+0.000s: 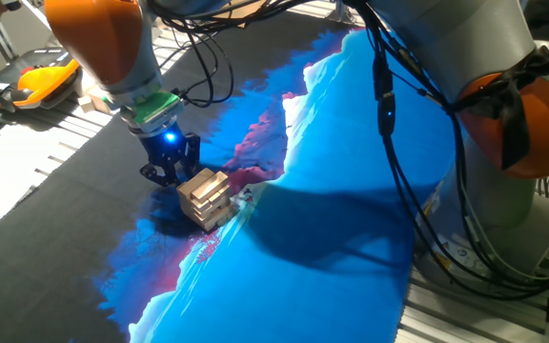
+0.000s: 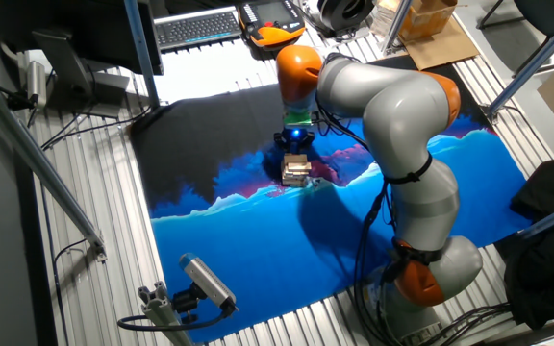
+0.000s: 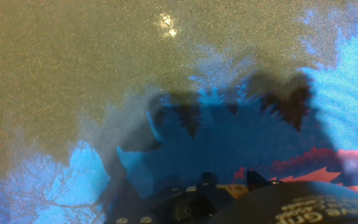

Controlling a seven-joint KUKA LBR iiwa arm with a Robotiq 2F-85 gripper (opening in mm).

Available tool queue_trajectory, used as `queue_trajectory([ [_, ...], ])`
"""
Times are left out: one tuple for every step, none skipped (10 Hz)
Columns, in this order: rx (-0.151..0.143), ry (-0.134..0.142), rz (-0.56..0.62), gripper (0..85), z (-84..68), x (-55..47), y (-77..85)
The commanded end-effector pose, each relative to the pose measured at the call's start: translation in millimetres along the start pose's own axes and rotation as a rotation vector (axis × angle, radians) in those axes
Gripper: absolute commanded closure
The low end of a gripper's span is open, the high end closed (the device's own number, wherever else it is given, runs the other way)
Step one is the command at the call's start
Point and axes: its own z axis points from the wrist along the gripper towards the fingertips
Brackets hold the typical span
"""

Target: Play Jenga

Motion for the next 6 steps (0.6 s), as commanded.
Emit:
queue_trajectory([
  [-0.003,0.001,0.000,51.0,0.1,-0.3,0.2],
  [-0.004,0.003,-0.004,68.0,0.3,-0.4,0.3],
  [-0.006,0.004,-0.007,68.0,0.3,-0.4,0.3],
  [-0.009,0.006,-0.008,68.0,0.4,-0.3,0.4],
  [-0.011,0.007,-0.008,68.0,0.5,-0.1,0.6],
  [-0.011,0.007,-0.008,68.0,0.5,0.0,0.7],
])
